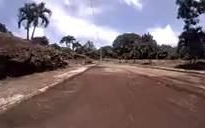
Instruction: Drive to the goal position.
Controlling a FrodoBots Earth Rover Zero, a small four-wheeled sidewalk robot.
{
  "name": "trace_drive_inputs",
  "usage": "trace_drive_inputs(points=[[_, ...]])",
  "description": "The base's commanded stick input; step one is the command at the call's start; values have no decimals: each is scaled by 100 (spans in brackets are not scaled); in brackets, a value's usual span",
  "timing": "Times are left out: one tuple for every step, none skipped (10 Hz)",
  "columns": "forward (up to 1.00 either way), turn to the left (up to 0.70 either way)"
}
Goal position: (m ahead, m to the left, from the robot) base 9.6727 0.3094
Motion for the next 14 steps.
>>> trace_drive_inputs(points=[[85,0],[85,0],[85,0],[85,0],[85,0],[85,0],[85,0],[85,0],[85,0],[85,0],[85,0],[85,0],[85,0],[85,0]])
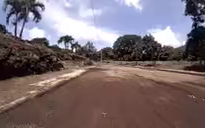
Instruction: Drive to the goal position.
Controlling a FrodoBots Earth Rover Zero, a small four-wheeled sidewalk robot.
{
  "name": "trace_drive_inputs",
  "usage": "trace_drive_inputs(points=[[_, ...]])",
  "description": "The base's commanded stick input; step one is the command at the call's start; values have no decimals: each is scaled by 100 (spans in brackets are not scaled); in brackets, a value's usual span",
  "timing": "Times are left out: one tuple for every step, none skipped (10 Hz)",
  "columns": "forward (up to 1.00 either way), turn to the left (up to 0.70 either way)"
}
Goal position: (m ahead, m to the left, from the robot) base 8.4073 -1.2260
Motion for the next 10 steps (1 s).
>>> trace_drive_inputs(points=[[85,0],[85,0],[85,0],[85,0],[85,0],[85,0],[85,0],[85,0],[87,0],[100,0]])
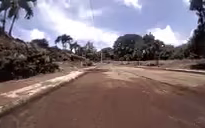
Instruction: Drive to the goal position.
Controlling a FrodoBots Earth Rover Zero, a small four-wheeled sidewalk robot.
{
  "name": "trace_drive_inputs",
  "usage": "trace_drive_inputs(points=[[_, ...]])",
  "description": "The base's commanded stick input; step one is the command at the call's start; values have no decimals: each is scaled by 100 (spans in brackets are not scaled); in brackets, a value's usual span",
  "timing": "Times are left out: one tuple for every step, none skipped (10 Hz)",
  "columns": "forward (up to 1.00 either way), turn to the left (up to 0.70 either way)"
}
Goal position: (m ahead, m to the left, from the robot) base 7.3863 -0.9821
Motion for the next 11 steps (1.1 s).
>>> trace_drive_inputs(points=[[100,0],[100,0],[100,0],[100,0],[100,0],[100,0],[100,0],[100,0],[100,0],[100,0],[100,0]])
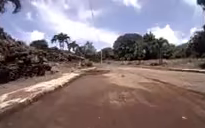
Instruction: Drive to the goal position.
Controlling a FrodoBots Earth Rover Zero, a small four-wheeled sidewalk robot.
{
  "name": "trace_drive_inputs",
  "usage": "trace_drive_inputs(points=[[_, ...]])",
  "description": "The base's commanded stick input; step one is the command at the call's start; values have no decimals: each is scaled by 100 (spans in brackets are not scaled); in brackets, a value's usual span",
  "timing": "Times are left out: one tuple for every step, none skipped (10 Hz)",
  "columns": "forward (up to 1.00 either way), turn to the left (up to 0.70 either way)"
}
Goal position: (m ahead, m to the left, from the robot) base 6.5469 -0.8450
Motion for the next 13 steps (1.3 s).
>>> trace_drive_inputs(points=[[100,0],[100,0],[100,0],[100,0],[100,0],[100,0],[100,0],[100,0],[100,0],[100,0],[100,0],[100,0],[100,0]])
